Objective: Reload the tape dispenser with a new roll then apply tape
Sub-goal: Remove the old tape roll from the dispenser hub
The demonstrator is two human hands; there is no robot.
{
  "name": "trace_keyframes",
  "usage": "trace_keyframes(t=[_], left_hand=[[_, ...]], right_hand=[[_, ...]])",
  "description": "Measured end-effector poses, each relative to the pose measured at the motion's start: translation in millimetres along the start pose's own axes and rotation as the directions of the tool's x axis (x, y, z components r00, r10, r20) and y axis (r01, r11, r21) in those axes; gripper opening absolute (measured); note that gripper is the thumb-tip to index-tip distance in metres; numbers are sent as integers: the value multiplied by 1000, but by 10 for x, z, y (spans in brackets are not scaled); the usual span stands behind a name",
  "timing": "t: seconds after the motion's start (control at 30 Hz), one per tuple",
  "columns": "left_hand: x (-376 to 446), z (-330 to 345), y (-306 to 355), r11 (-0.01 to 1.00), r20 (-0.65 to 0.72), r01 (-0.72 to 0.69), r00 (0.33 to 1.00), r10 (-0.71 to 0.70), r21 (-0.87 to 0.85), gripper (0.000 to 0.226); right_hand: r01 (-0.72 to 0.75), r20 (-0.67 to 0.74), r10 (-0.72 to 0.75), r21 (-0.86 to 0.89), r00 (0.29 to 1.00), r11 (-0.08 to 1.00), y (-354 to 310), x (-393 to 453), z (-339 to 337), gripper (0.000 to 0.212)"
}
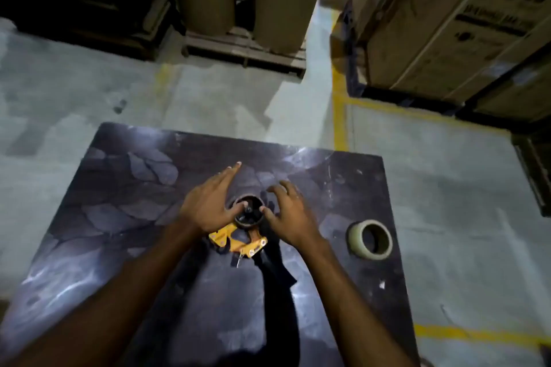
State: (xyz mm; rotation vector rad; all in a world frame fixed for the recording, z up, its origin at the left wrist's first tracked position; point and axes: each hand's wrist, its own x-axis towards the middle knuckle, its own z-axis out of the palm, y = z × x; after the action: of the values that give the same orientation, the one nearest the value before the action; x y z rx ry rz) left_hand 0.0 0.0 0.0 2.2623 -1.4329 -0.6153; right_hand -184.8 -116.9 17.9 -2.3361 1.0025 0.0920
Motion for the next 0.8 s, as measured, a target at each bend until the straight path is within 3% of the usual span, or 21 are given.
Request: trace_keyframes(t=[0.17,0.4,0.63,0.8], left_hand=[[-110,439,-218,992,-28,72,997,-75,-101,95],[-205,780,-290,976,91,206,976,-200,-71,94],[-360,990,-312,974,20,201,980,-200,-104,86],[-227,927,-354,985,-106,172,979,-173,-14,58]], right_hand=[[-87,4,87,83,996,993,167,-42,355,61],[-150,-3,158,302,987,941,233,-251,842,76],[-161,-50,223,542,974,825,259,-342,1204,83],[-186,-86,305,628,948,755,313,-251,1256,70]])
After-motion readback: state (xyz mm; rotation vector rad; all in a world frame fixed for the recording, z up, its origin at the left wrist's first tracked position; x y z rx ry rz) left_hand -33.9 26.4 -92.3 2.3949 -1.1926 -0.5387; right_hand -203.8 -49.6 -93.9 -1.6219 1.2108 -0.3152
